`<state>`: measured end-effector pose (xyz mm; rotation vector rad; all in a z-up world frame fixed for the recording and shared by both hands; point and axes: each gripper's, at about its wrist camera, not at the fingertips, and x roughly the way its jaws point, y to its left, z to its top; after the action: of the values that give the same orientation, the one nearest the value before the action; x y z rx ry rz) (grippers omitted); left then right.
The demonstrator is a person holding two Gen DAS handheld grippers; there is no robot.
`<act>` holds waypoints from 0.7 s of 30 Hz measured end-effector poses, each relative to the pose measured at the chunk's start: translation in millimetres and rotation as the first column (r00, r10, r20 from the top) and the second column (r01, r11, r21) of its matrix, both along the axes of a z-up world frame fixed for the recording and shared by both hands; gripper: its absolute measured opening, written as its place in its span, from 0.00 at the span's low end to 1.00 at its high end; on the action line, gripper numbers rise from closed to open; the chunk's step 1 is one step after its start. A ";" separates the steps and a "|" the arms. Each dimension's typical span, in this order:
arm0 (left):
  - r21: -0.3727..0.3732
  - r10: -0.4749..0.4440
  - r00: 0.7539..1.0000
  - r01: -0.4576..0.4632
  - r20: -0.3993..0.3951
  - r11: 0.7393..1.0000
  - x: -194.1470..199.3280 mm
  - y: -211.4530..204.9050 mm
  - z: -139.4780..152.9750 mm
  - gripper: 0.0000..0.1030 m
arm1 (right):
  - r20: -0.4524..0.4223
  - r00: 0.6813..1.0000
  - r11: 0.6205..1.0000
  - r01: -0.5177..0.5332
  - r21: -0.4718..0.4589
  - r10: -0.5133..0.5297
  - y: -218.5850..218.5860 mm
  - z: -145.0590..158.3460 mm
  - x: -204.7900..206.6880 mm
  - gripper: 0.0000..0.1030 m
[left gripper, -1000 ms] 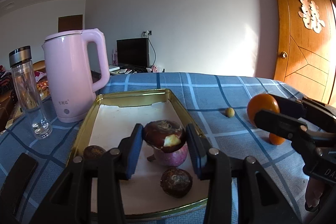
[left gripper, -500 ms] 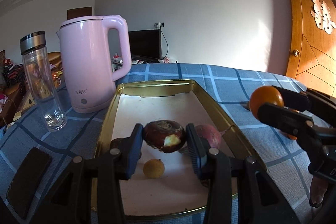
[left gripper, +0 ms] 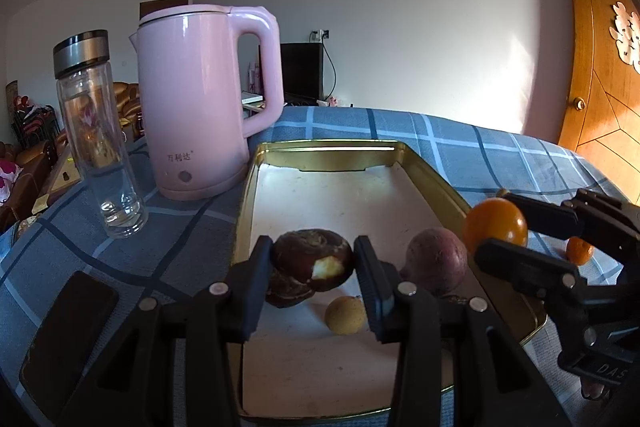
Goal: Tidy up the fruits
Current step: 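Lower and release the mangosteen and orange into the tray from both grippers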
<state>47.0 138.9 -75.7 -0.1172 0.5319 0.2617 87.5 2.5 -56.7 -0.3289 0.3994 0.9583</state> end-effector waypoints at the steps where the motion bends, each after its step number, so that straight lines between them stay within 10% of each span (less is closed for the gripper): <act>1: -0.002 0.001 1.000 -0.001 -0.005 1.000 0.4 1.2 -0.4 0.42 | -0.003 1.000 1.000 -0.004 -0.005 0.004 2.7 -1.5 0.1 0.38; 21: 0.023 -0.008 0.993 0.011 -0.121 1.000 12.0 5.5 -10.0 0.42 | -0.050 0.998 0.997 -0.046 -0.070 0.043 23.6 -18.8 5.9 0.38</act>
<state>59.1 144.3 -85.7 -0.0757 0.6494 0.2667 93.4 26.1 -75.5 -0.3805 0.4730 0.9988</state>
